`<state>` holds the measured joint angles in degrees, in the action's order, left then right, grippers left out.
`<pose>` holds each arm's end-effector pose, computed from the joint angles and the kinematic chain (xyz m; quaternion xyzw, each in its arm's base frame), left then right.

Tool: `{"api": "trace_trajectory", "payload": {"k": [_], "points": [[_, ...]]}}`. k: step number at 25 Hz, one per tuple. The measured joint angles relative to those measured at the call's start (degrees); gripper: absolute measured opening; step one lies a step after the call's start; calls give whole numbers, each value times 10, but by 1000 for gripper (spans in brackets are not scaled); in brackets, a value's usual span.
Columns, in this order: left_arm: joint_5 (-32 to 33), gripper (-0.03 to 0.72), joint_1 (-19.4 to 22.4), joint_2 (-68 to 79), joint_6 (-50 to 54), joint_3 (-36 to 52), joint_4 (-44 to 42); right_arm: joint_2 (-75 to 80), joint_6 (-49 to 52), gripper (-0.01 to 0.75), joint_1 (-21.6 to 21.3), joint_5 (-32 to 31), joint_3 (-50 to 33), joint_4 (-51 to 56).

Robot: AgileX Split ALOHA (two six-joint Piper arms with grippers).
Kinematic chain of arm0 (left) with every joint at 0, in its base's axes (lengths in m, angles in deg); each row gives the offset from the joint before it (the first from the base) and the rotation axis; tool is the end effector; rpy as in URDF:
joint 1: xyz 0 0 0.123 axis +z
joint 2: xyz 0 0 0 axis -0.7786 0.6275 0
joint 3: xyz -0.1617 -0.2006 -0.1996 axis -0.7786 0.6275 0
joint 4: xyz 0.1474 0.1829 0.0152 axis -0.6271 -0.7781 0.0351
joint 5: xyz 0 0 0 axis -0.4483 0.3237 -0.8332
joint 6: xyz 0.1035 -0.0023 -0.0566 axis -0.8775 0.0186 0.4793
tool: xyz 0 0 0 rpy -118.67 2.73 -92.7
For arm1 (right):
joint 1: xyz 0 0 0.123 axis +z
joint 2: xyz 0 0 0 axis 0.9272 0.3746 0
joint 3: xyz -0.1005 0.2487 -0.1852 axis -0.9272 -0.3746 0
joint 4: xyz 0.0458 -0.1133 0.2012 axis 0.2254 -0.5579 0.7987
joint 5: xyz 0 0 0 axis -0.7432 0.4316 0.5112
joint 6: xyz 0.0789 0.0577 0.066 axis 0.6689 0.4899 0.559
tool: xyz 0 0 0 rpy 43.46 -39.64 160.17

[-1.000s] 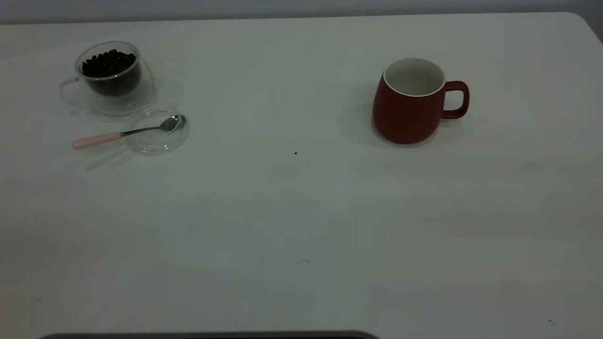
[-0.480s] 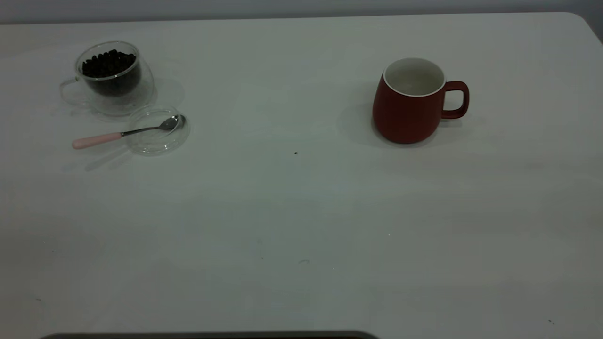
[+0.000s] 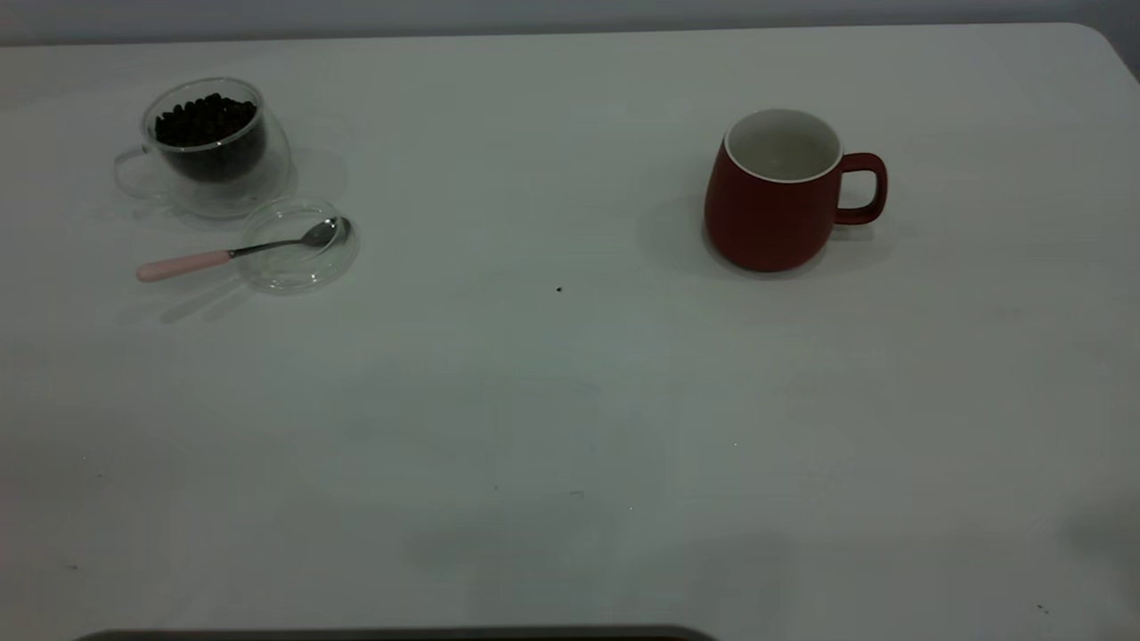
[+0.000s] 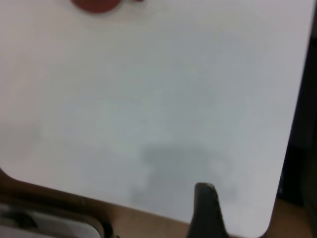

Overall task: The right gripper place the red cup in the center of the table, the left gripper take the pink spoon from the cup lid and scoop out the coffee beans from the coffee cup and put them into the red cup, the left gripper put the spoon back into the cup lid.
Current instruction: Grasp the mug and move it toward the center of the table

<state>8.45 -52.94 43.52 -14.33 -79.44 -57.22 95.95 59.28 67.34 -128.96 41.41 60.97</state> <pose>-0.0418 0.0027 0.2450 0.0066 0.8703 -0.0051 0.4925 0.1384 0.0033 0.3247 -0.1423 0.9537 -0.0209 0.2641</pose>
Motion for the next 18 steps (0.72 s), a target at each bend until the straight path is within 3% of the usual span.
{"api": "trace_trajectory", "payload": {"k": [8,18], "points": [[0,588,0,0,0,0,0,304,-195,586,0,149,83,14],[0,588,0,0,0,0,0,655,-321,586,44,174,291,1]]}}
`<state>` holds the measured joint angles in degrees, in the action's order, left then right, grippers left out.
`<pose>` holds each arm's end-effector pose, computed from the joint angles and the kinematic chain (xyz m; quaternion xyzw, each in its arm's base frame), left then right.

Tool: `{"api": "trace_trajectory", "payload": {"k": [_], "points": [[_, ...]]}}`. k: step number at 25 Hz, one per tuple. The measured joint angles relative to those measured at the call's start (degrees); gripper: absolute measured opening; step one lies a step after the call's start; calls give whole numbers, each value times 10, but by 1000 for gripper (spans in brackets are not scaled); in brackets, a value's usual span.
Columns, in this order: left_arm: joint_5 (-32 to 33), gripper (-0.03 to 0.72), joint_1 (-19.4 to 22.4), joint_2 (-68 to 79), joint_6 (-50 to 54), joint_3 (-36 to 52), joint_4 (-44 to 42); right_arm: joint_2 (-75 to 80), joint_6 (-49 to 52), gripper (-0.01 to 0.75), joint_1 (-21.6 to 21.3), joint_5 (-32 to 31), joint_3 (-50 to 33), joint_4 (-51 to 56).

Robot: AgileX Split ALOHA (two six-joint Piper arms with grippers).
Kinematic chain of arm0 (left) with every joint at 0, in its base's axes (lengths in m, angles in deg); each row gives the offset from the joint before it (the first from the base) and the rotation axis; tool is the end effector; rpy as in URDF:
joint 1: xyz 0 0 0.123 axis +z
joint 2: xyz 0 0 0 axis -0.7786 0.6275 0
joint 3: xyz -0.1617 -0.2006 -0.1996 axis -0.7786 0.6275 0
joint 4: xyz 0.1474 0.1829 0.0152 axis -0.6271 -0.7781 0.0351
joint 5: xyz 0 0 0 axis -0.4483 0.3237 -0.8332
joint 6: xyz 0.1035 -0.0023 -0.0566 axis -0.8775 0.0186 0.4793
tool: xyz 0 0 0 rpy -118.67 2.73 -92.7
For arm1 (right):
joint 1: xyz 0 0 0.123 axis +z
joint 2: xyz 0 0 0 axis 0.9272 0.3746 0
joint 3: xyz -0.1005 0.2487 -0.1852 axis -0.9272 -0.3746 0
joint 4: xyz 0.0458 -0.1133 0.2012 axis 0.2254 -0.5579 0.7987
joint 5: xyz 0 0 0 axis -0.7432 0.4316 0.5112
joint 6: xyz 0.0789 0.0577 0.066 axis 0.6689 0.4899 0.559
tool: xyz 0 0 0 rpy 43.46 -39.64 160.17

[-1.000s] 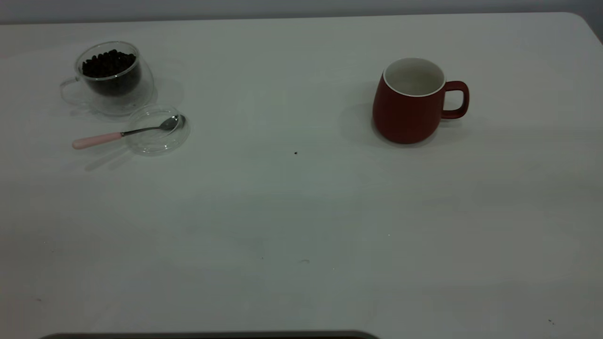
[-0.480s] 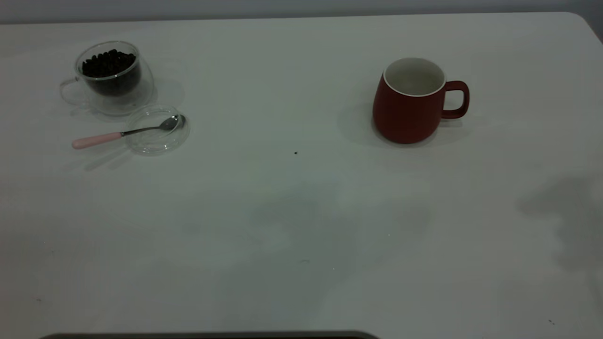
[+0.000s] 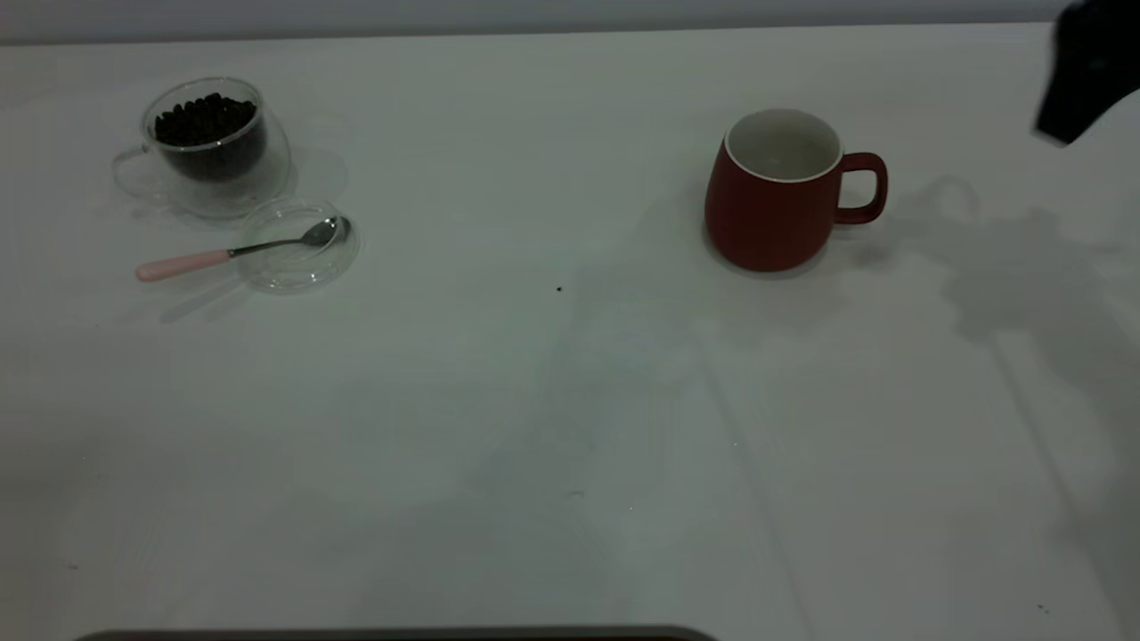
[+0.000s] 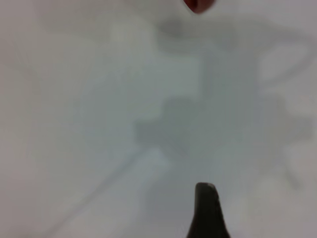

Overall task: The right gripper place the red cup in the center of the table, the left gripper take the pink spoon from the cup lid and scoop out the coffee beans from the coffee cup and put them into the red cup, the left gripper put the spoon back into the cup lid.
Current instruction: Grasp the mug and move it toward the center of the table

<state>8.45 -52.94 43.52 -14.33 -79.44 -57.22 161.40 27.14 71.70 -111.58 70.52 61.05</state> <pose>-0.0418 0.0027 0.2450 0.0066 0.8703 -0.0051 0.4925 0.4171 0.0308 0.1433 -0.4385 0.8928 -0.0238 0.1003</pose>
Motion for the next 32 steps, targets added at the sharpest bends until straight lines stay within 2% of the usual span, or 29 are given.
{"api": "trace_trajectory", "payload": {"k": [5,12,18,24,32], "points": [[0,588,0,0,0,0,0,64,-40,586,30,15,56,-22],[0,588,0,0,0,0,0,85,-94,586,64,95,61,-29],[0,588,0,0,0,0,0,110,-108,586,73,115,61,-21],[0,588,0,0,2,0,0,121,-151,586,79,127,61,35],[0,588,0,0,2,0,0,130,-171,586,132,164,61,95]]}}
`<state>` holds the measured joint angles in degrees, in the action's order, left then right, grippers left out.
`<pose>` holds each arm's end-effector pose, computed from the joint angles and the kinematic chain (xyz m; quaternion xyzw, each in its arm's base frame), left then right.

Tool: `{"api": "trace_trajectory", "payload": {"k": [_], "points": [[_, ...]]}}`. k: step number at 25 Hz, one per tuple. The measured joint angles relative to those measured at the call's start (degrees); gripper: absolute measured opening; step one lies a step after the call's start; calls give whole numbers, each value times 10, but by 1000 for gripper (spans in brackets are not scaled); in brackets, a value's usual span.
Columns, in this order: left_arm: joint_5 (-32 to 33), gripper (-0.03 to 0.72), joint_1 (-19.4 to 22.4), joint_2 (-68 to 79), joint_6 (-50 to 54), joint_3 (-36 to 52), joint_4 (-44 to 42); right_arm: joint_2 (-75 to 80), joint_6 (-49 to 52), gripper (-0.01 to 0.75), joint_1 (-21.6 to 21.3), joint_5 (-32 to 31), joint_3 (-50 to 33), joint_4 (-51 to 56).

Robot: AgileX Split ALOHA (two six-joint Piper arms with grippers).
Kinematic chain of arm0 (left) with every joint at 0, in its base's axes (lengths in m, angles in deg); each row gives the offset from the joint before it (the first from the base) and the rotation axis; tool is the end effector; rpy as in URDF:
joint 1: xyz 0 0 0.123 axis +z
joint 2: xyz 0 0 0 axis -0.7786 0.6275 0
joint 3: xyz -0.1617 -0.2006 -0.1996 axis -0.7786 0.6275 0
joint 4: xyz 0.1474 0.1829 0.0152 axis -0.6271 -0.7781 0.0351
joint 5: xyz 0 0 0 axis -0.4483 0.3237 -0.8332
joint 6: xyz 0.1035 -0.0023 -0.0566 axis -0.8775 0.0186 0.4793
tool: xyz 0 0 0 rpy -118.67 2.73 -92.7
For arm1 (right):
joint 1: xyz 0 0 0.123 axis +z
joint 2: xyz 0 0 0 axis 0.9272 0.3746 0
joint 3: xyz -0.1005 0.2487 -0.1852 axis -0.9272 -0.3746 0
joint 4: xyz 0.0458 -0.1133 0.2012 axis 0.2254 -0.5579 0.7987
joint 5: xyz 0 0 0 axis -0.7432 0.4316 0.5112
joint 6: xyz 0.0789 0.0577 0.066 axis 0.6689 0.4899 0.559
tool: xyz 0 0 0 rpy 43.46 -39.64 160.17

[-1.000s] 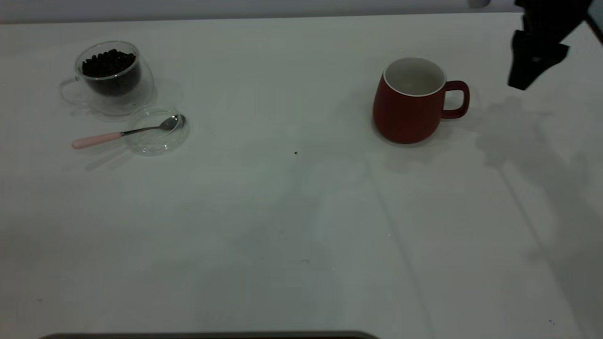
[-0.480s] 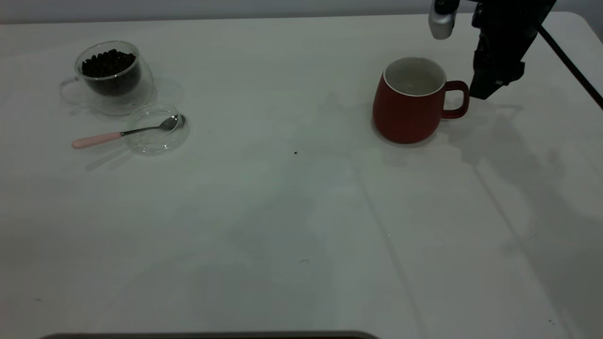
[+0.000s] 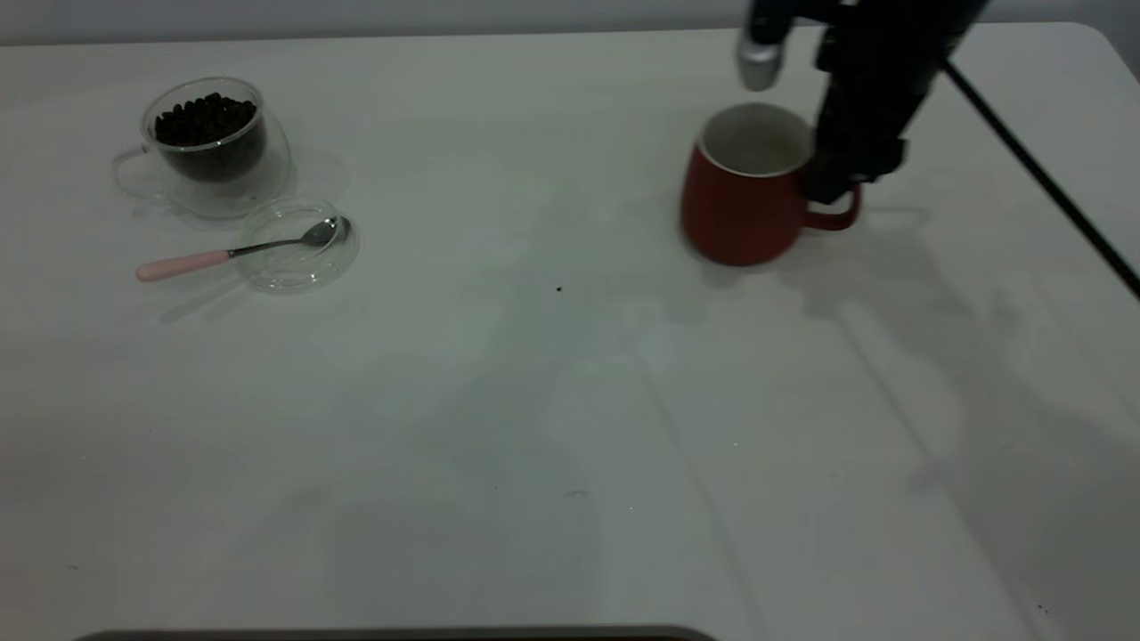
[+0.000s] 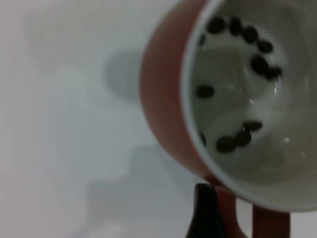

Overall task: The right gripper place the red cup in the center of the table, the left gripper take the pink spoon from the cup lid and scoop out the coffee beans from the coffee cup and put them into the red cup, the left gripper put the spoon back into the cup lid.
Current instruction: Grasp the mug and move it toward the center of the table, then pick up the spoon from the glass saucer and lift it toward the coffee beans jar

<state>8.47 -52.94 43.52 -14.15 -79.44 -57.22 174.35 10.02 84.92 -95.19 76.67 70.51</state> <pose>-0.0418 0.0027 0.2449 0.0053 0.8704 -0.0059 0.4924 0.4516 0.1481 0.0765 -0.5927 0.7819 -0.0234 0.1917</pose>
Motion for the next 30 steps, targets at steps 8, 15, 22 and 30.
{"api": "trace_trajectory", "payload": {"k": [8,15,22,30], "points": [[0,588,0,0,0,0,0,27,-3,586,68,60,2,107],[0,588,0,0,0,0,0,39,-3,586,134,124,2,233],[0,588,0,0,0,0,0,36,-3,586,172,161,2,363],[0,588,0,0,-2,0,0,-154,88,586,109,-17,-23,332]]}}
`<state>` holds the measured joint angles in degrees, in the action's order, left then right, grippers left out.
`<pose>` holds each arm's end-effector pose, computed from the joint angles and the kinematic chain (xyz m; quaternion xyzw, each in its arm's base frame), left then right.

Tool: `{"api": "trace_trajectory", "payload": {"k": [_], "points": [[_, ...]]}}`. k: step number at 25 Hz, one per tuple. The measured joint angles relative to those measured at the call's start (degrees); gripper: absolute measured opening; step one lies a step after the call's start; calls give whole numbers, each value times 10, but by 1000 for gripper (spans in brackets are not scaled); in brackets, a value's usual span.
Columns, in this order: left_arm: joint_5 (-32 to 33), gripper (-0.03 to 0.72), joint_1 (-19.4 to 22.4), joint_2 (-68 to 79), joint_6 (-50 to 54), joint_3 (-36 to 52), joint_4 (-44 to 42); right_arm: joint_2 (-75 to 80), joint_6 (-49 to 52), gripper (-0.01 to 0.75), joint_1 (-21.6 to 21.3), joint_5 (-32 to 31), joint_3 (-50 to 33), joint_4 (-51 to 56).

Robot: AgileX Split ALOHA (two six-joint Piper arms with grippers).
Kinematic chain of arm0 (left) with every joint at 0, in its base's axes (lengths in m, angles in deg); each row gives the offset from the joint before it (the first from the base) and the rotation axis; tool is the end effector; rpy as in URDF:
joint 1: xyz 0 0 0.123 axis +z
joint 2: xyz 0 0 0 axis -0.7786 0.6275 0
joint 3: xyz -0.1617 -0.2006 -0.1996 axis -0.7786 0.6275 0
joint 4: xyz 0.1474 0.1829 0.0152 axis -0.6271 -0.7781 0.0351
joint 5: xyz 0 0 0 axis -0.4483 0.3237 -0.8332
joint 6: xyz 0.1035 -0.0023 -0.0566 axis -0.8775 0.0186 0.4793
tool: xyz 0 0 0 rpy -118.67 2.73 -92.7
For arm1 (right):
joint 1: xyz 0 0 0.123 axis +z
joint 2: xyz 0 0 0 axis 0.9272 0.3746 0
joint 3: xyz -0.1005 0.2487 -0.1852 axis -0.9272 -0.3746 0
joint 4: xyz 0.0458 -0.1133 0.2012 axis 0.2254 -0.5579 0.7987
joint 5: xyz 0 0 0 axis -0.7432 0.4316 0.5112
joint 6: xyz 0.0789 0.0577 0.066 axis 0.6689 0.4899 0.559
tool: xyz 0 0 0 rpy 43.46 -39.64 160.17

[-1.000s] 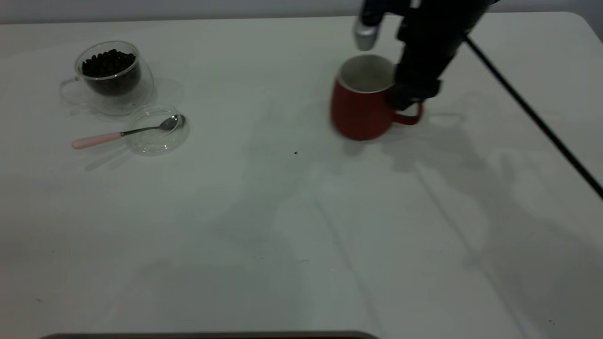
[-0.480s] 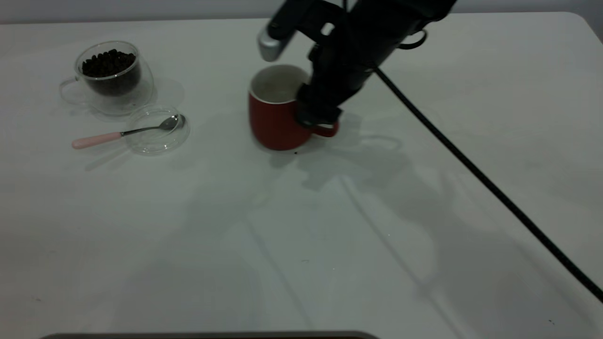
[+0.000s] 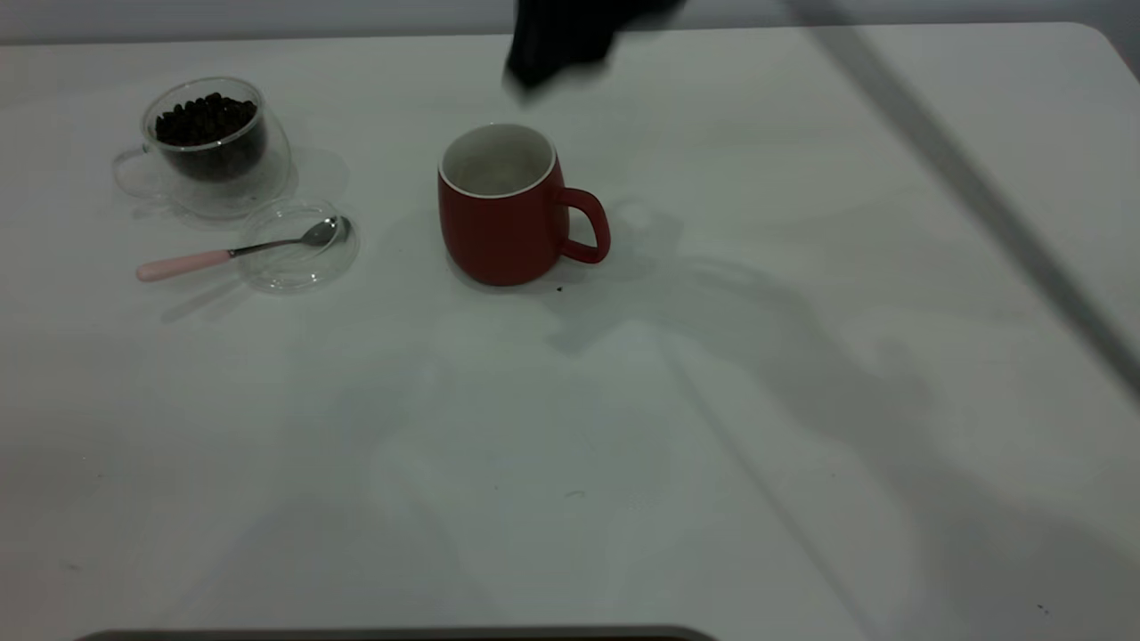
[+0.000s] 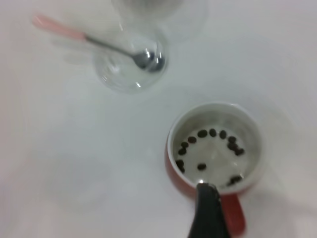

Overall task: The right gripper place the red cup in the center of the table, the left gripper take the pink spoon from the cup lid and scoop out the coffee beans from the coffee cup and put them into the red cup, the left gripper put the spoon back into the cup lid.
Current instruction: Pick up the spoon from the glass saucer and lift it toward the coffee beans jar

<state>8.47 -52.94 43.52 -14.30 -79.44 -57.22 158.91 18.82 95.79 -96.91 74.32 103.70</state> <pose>-0.0418 0.0027 0.2449 0.0064 0.8704 -0.0053 0.4924 0.3960 0.2502 0.2033 -0.3990 0.8405 0.1804 0.3190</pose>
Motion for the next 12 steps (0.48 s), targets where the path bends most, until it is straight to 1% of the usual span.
{"api": "trace_trajectory", "payload": {"k": [1,4,7,9,12], "points": [[0,588,0,0,0,0,0,-34,31,586,-13,-38,-1,-35],[0,588,0,0,0,0,0,-118,161,586,-53,-195,-1,-148],[0,588,0,0,0,0,0,-186,273,586,-74,-323,-16,-244],[0,588,0,0,0,0,0,-230,336,586,-79,-368,-40,-300],[0,588,0,0,0,0,0,-293,404,586,-80,-390,-95,-351]]}}
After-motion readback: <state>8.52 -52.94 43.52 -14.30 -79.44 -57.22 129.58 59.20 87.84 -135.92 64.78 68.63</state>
